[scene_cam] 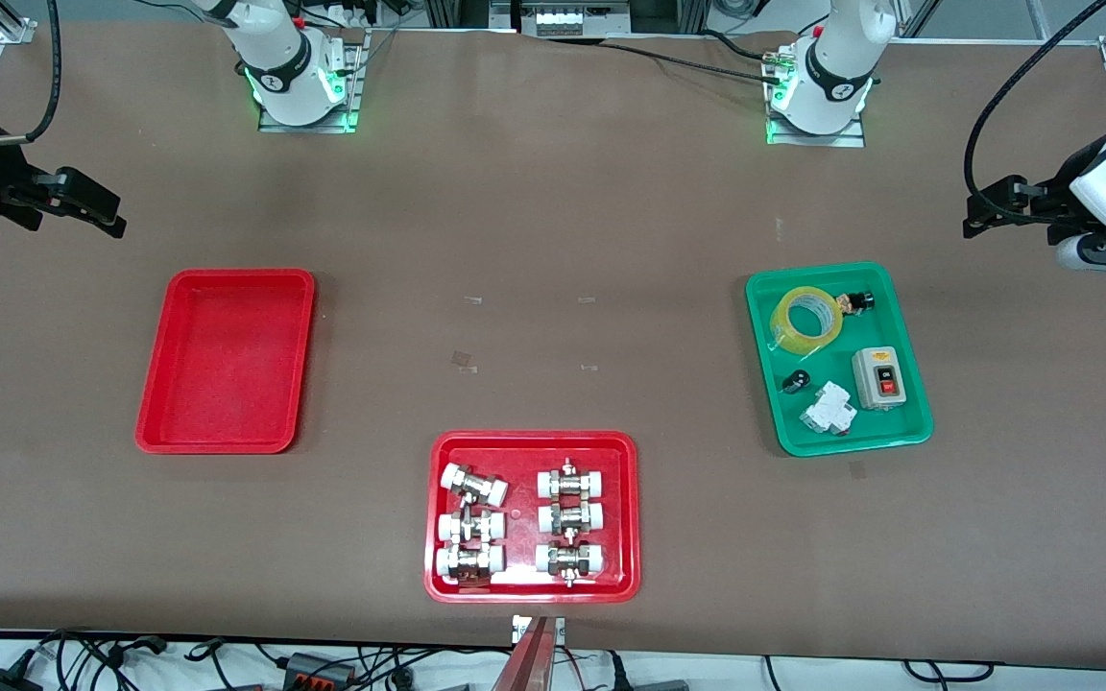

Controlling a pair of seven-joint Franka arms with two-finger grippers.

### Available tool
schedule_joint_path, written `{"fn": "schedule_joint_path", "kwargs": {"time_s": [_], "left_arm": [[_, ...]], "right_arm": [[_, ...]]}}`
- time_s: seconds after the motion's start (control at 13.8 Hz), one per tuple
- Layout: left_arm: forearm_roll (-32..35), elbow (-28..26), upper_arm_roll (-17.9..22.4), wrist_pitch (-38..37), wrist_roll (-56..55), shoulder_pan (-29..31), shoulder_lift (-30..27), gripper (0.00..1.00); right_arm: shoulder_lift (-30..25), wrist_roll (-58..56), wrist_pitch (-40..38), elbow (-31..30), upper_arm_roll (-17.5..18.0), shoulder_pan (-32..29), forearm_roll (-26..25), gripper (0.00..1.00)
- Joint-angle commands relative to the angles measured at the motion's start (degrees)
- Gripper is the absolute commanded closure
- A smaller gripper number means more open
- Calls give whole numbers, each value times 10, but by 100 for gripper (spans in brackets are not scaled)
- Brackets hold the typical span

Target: Left arm passes tape to right arm into tray

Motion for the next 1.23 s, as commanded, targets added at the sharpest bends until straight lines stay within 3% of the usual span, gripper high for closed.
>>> {"fn": "schedule_joint_path", "kwargs": {"time_s": [0.0, 0.8, 1.16], "left_arm": [[9, 2, 0, 2, 16, 1, -1, 0], [10, 6, 6, 1, 13, 4, 8, 0], [9, 13, 3, -16, 14, 3, 39, 0]], "right_arm": [[6, -1, -10, 14, 2, -1, -4, 0], [6, -11, -10, 15, 1, -1, -6, 0], [6, -11, -10, 15, 1, -1, -6, 0]]}}
